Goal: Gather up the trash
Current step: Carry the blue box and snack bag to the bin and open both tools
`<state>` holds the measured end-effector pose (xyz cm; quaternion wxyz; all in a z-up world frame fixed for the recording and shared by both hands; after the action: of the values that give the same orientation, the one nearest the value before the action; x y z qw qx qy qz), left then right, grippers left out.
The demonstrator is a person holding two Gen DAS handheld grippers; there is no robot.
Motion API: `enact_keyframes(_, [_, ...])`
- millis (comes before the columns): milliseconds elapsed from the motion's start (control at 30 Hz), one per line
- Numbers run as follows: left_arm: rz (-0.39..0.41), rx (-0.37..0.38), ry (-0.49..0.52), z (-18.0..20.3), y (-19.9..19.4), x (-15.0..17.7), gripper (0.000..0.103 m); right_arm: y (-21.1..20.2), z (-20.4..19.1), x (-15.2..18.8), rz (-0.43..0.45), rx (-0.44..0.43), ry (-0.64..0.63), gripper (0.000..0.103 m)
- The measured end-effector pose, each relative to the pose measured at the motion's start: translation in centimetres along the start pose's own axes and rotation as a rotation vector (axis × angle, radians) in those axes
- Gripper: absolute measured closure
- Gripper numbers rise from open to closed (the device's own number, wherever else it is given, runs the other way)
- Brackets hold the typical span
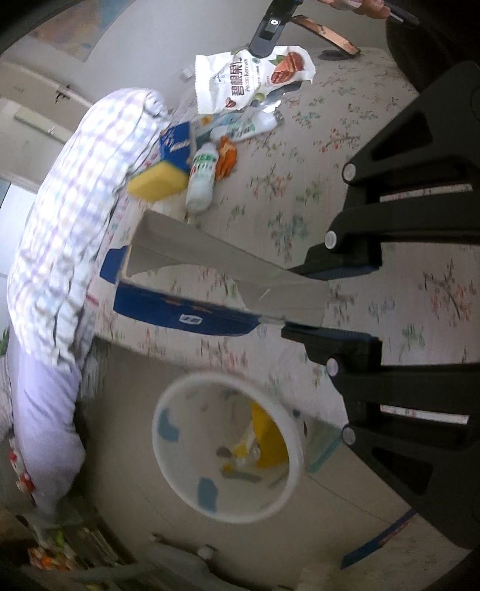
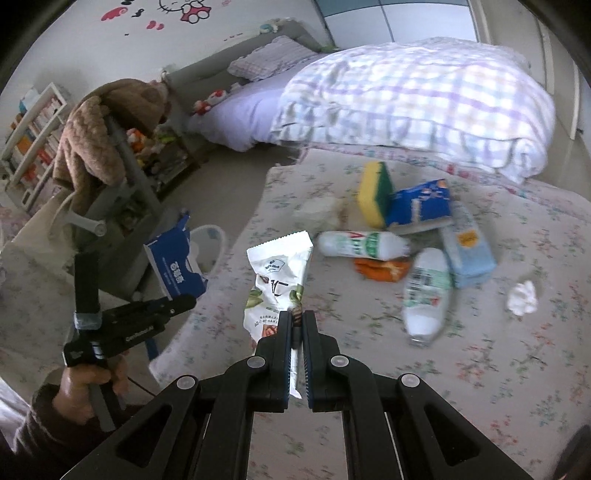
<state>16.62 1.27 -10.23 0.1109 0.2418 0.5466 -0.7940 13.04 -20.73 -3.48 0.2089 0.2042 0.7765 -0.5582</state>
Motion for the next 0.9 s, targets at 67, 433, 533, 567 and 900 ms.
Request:
enact_keyframes(67, [0.005,-0.011,-0.021,-1.1,-0.3,-0.1,0.078,0.7,-0.8,-0.3,-0.002,-0.011,-0.006,0.097])
enact_keyframes(433, [0.006,-0.118,-0.149,-10.1,-0.3,-0.9,0.077,6.9,-7.2,-2.3,-0.024,-0.083,-0.049,0.097])
enact_keyframes(533, [0.018,-0.132,-0.164,-11.7,0.0,-1.3,0.075,8.7,-8.5,-2.6,-0.036,-0.088,-0.065,0.097])
enact_keyframes(567, [0.021,-0.138,-0.180,-12.3,0.1,-1.3,0.071,9.6,-9.1,-2.8,-0.038,-0.093,-0.064,0.097])
enact_keyframes(900, [0.071,-0.270,-0.305,-15.8,-2.7,-1.7,0.010,15.8,-12.9,-4.1,-0.064,-0.132,-0.038,0.097])
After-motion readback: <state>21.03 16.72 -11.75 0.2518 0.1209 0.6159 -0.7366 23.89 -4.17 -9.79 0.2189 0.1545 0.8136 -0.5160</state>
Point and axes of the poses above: each gripper's, at about its wrist camera, not at the fingertips, and y roughly the way its jaws point, z to its right, x to its underside, the point moved 9 cm from there along y, roughly the way its jaws point, and after that the axes turned 5 degrees about x, right-handed, at the moved point
